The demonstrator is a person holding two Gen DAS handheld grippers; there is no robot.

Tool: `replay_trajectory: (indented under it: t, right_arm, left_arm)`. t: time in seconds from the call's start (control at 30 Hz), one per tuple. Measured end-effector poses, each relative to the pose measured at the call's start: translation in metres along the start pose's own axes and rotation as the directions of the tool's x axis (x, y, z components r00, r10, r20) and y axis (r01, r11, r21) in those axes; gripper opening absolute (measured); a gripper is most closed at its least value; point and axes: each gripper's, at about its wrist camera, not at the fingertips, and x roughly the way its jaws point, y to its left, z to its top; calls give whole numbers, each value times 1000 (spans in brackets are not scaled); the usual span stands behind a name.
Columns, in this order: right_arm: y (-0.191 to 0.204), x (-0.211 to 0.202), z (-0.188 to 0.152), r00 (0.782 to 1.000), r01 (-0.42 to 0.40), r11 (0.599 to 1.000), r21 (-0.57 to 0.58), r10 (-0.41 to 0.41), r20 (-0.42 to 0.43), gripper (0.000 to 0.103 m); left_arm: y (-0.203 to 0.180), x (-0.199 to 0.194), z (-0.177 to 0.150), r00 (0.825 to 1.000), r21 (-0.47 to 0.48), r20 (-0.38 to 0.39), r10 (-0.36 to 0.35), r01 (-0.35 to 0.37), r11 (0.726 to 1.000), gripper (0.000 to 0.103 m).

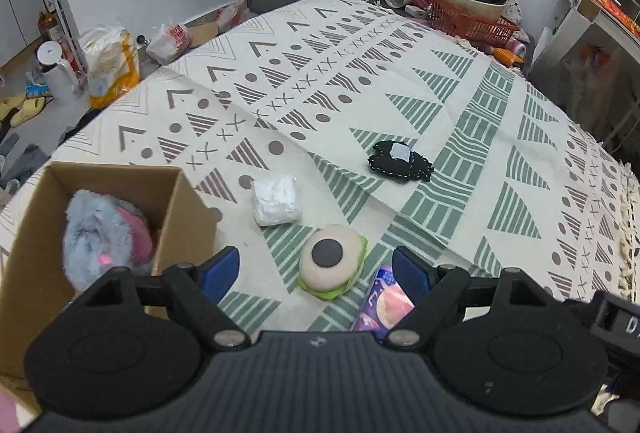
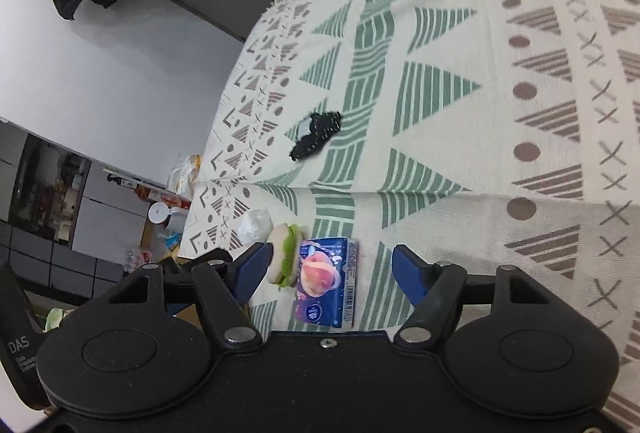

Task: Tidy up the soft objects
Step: 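Close the left gripper on the round beige toy while the right approaches the blue packet, then carry the beige toy with the left gripper while the right carries the blue packet to the box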

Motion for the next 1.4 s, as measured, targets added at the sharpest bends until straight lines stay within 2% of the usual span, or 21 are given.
replay_trajectory:
  t: [0.23, 0.4, 0.7, 0.8, 0.87, 1.0, 1.03, 1.1, 1.17, 1.4]
  right_arm:
    - [-9, 29, 4, 998, -13, 999, 36, 16, -64, 64]
    - [-15, 44, 4, 995, -16, 998, 61, 22, -102, 63]
    - [-12, 60, 5, 993, -32, 999, 35, 36, -115, 62]
    - [-10, 62, 5, 992, -30, 999, 12, 31, -118, 62]
    - [-9, 63, 4, 992, -30, 1000, -4, 29, -121, 62]
    - [-5, 64, 2, 992, -27, 999, -46, 21, -125, 62]
    - [-5, 64, 2, 992, -24, 998, -50, 17, -124, 60]
    - [-4, 65, 2, 992, -16, 998, -55, 8, -127, 50]
    - [-6, 68, 0, 989, -10, 999, -43, 4, -146, 31]
    - [0, 59, -8, 991, 13, 997, -80, -24, -134, 21]
  left_arm:
    - [3, 31, -4, 998, -20, -60, -18, 16, 1000, 80]
    - [4, 48, -5, 997, -24, -76, -15, 13, 1000, 80]
    - [9, 71, -8, 997, -59, -68, -26, 23, 998, 80]
    - [9, 76, -10, 996, -64, -69, -51, 47, 997, 61]
    - [8, 78, -10, 991, -72, -97, -97, 90, 993, 43]
    - [6, 72, -12, 992, -61, -95, -80, 75, 995, 38]
    - [7, 71, -13, 992, -70, -99, -79, 72, 995, 37]
    - [10, 69, -15, 991, -86, -105, -80, 71, 994, 37]
    - [12, 66, -17, 992, -88, -105, -75, 66, 994, 36]
    - [12, 48, -23, 993, -80, -95, -73, 65, 995, 36]
